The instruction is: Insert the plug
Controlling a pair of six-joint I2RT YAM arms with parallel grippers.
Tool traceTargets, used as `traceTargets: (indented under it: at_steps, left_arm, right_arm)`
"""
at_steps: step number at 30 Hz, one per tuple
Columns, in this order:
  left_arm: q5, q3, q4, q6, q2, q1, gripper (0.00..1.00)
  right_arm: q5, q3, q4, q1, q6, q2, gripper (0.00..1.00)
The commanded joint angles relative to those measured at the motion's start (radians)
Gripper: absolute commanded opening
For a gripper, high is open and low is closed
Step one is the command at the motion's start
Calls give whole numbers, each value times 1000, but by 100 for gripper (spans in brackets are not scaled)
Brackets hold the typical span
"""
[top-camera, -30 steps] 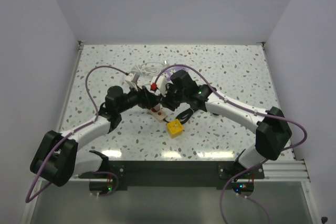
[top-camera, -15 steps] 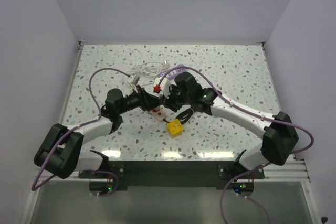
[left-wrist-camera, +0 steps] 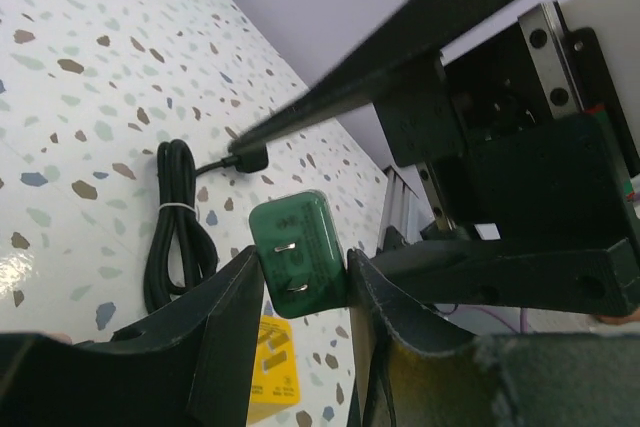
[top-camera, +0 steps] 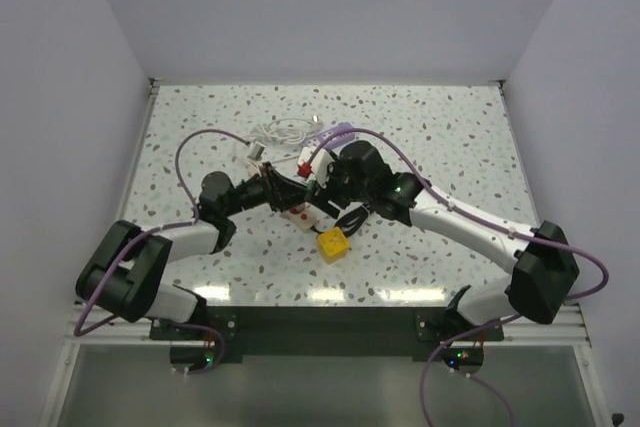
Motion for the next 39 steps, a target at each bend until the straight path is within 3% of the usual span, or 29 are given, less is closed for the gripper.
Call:
traceTargets:
  at_steps: [1, 2, 4, 10, 17, 24, 30, 39]
  left_arm:
    - [127, -6, 134, -41, -30, 16, 0]
    - [125, -5, 122, -33, -45, 23, 0]
    - [103, 0, 43, 10, -100, 39, 0]
    - [20, -1, -77, 97, -236, 49, 0]
    - [21, -15, -9, 72, -277, 51, 0]
    - [7, -3, -16, 100, -339, 51, 0]
    - [13, 5, 19, 90, -362, 48, 0]
    - [26, 12, 119, 53, -363, 22, 0]
  right_arm:
    - [72, -15, 100, -4, -10, -66, 77]
    - [86, -27, 103, -6, -10, -80, 83]
    - [95, -42, 121, -13, 6, -106, 87]
    - [-12, -88, 189, -87, 119, -236, 92]
    - [-290, -122, 300, -151, 265, -273, 92]
    - [-596, -176, 547, -228, 507, -263, 91]
    - [-706, -199, 734, -257, 650, -206, 89]
    - [-755, -200, 876, -260, 759, -122, 87]
